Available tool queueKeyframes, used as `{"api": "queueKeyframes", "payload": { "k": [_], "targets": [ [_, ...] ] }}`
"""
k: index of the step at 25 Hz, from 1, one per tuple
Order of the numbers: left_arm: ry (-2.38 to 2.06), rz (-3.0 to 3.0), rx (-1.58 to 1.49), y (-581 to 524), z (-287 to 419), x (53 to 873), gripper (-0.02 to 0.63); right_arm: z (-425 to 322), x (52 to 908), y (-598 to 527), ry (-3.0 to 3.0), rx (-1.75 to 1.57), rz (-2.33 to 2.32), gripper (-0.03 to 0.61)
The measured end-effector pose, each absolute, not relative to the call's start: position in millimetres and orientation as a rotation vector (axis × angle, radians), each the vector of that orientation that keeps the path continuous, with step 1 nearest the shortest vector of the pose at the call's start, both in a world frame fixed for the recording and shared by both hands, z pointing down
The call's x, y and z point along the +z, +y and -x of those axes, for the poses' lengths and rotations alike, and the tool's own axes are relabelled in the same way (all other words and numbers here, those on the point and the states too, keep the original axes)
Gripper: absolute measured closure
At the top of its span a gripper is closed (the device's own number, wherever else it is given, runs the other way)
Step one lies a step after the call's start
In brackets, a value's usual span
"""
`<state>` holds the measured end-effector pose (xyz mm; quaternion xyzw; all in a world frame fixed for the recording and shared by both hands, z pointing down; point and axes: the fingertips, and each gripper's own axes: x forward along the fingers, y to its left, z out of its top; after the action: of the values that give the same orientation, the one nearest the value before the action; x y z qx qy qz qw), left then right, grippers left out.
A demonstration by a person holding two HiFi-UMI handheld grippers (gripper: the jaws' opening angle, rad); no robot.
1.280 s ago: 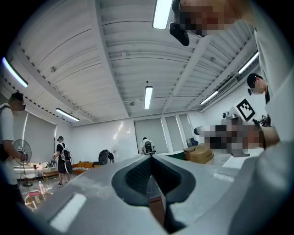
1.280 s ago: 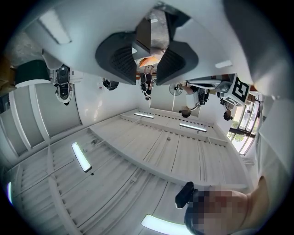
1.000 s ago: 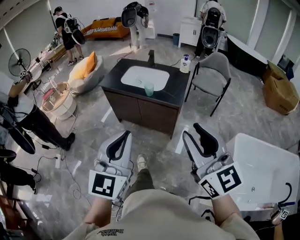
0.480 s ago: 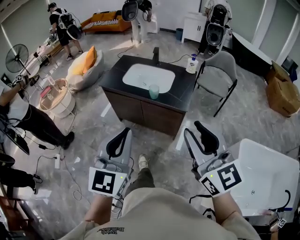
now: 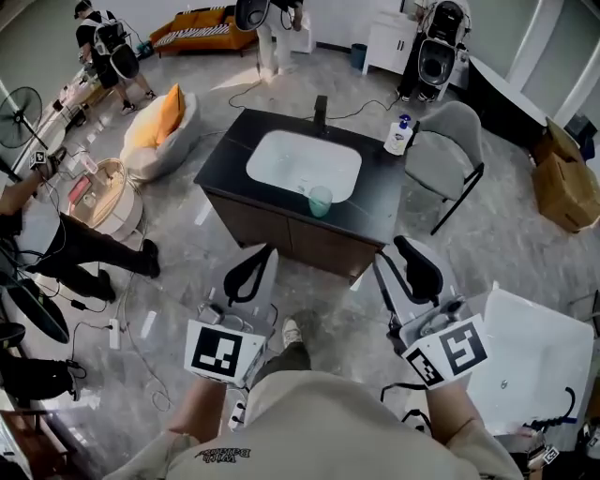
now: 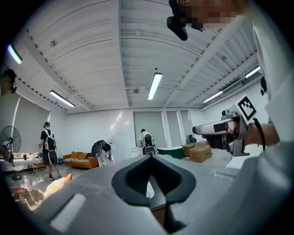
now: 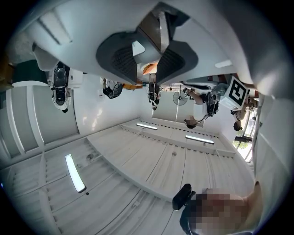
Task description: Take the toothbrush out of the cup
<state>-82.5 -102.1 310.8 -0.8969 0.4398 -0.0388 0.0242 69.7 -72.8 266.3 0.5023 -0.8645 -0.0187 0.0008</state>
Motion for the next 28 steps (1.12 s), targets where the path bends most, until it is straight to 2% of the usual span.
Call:
{"api": "queueKeyframes", "payload": {
  "k": [16,28],
  "targets": [
    [1.291,2.832,-0.15,-244.9,119.0,317.4,0.612,-19.2,280.7,-221.4,-2.661,-0.016,-1.586,0.442],
    [1.308,2.817,-0.154,-287.0,99.4,324.3,0.612,-45.7,297.9,-266.4,-2.647,0.049,-1.541,0.442]
  ]
}}
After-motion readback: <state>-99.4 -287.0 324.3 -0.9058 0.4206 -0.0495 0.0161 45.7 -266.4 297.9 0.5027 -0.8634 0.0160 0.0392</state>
